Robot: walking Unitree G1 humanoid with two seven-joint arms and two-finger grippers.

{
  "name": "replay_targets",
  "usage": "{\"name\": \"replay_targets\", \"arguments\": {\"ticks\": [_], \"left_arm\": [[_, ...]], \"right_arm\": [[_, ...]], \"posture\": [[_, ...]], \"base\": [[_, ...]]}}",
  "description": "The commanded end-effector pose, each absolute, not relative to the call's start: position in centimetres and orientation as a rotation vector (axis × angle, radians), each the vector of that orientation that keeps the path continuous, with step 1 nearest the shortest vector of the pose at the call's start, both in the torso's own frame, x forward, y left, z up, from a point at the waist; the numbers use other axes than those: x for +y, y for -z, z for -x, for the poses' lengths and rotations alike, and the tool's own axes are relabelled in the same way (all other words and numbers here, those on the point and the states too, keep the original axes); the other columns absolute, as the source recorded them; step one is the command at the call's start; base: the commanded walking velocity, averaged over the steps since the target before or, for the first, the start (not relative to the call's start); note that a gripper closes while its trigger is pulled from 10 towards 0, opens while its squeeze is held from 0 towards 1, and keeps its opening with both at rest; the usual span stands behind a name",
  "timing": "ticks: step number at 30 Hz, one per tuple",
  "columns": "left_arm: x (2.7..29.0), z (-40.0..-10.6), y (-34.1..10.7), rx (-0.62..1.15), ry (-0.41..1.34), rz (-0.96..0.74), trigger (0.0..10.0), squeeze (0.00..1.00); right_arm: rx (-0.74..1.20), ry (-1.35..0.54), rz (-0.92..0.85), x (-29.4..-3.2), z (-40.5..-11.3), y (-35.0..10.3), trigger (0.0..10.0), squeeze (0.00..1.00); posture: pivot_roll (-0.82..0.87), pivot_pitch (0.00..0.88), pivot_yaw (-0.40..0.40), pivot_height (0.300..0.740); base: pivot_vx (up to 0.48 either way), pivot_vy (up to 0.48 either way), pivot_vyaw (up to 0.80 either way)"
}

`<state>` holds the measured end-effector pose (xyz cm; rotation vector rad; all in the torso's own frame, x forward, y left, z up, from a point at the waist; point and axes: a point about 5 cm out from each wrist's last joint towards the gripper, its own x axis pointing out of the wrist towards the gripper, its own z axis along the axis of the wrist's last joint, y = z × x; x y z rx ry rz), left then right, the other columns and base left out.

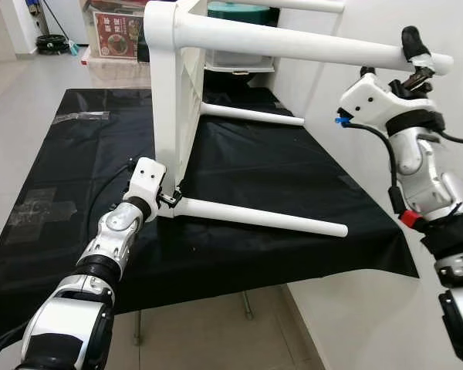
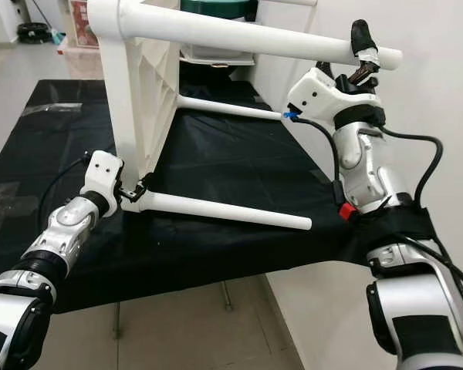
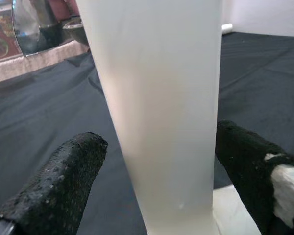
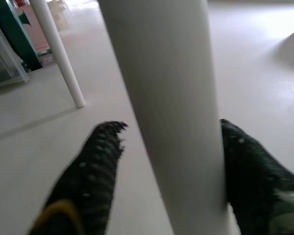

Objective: Building children table

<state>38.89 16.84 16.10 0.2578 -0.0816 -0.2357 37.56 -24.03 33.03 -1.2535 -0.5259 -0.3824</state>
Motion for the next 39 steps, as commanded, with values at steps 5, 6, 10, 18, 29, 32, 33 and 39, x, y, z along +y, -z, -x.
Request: {"name": "replay_targets", "arguments": {"ticks": [5, 6, 10, 18, 29, 32, 33, 39], "left_arm": [[16.8, -39.0, -16.0, -0.069, 0.246, -0.262, 10.0, 0.00], [16.8, -39.0, -16.0, -0.069, 0.246, -0.262, 10.0, 0.00], [17.0, -39.0, -16.0, -0.064, 0.238, -0.262, 10.0, 0.00], [17.0, -39.0, -15.9, -0.062, 0.233, -0.262, 10.0, 0.00], [18.9, -38.9, -16.4, -0.085, 0.152, -0.297, 10.0, 0.00], [19.5, -39.3, -19.2, -0.195, 0.119, -0.341, 10.0, 0.00], [19.5, -39.3, -19.2, -0.195, 0.119, -0.341, 10.0, 0.00], [21.2, -39.7, -22.5, -0.283, 0.055, -0.381, 10.0, 0.00]], "right_arm": [[-0.508, 0.353, 1.266, -24.1, -37.9, -32.6, 0.0, 0.00], [-0.508, 0.353, 1.266, -24.1, -37.9, -32.6, 0.0, 0.00], [-0.514, 0.336, 1.247, -23.9, -37.9, -32.5, 0.0, 0.00], [-0.519, 0.328, 1.240, -23.9, -38.0, -32.4, 0.0, 0.00], [-0.461, 0.323, 1.080, -24.8, -38.3, -32.3, 0.0, 0.00], [-0.394, 0.320, 0.929, -25.5, -38.7, -32.0, 0.0, 0.00], [-0.394, 0.320, 0.929, -25.5, -38.7, -32.0, 0.0, 0.00], [-0.365, 0.331, 0.822, -26.0, -38.9, -32.3, 0.0, 0.00]], "posture": [[-0.06, 0.000, -0.079, 0.740], [-0.06, 0.000, -0.079, 0.740], [-0.06, 0.000, -0.078, 0.740], [-0.06, 0.000, -0.078, 0.740], [-0.05, 0.000, -0.085, 0.740], [-0.04, 0.000, -0.089, 0.740], [-0.04, 0.000, -0.089, 0.740], [-0.03, 0.000, -0.087, 0.740]], "base": [[0.000, 0.000, 0.00], [0.000, 0.000, 0.00], [0.000, 0.000, 0.00], [0.000, 0.000, 0.00], [0.000, 0.000, 0.00], [0.000, 0.000, 0.00], [0.000, 0.000, 0.00], [0.000, 0.000, 0.00]]}}
